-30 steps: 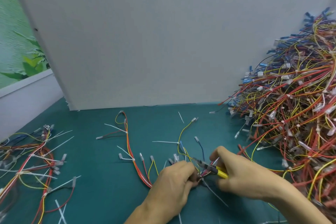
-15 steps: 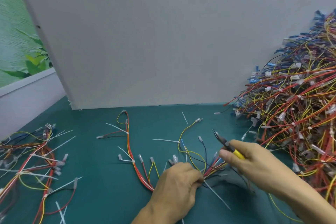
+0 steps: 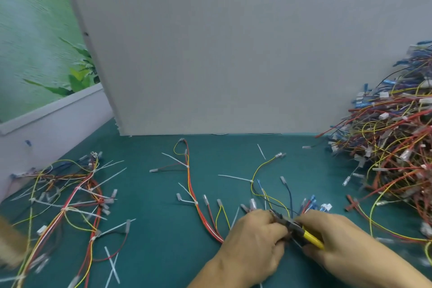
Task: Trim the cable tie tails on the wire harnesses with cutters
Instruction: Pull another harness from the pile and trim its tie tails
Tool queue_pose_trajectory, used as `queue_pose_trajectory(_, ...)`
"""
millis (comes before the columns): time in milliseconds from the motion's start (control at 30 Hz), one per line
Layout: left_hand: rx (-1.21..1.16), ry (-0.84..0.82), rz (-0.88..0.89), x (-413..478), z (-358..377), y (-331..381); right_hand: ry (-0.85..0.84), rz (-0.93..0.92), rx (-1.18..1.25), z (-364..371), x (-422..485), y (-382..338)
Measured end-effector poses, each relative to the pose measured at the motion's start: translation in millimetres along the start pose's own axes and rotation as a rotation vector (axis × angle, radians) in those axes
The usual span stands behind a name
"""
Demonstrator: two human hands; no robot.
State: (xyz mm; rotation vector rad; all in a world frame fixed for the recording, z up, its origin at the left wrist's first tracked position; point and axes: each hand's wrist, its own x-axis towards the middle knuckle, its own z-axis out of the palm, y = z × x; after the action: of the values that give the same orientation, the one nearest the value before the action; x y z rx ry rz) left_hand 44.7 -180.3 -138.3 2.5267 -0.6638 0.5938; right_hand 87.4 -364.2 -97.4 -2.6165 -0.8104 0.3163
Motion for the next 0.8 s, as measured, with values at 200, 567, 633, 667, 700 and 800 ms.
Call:
queue_pose_trajectory(200, -0.005, -0.075, 0.013, -0.7, -4.9, -7.4, -0.091, 0.076, 0.13, -13.4, -1.2, -1.5)
queue_pose_trajectory(567, -0.201, 0.06, -0.046, 1.5, -7.5, -2.9, 0.179, -0.07, 0.111, -3.3, -1.2, 1.0)
queue_pose_trajectory(633, -0.26, 0.077, -0.083, 2.1, -8.8, -1.1, 0.224, -0.082, 0.101, 2.0, 0.7, 0.7)
queue_pose_trajectory(667, -0.283, 0.076, -0.095, 2.1, -8.9, -0.6, 0.252, -0.085, 0.104, 4.7, 1.6, 0.5)
queue_pose_trajectory(700, -0.3, 0.076, -0.096, 1.9, -8.7, -0.3, 0.275, -0.091, 0.103, 7.1, 2.2, 0.1)
queue_pose_trajectory(800, -0.327, 0.058, -0.074, 1.0, -9.2, 0.3, 0.291, -0.099, 0.111, 11.6, 3.6, -0.1)
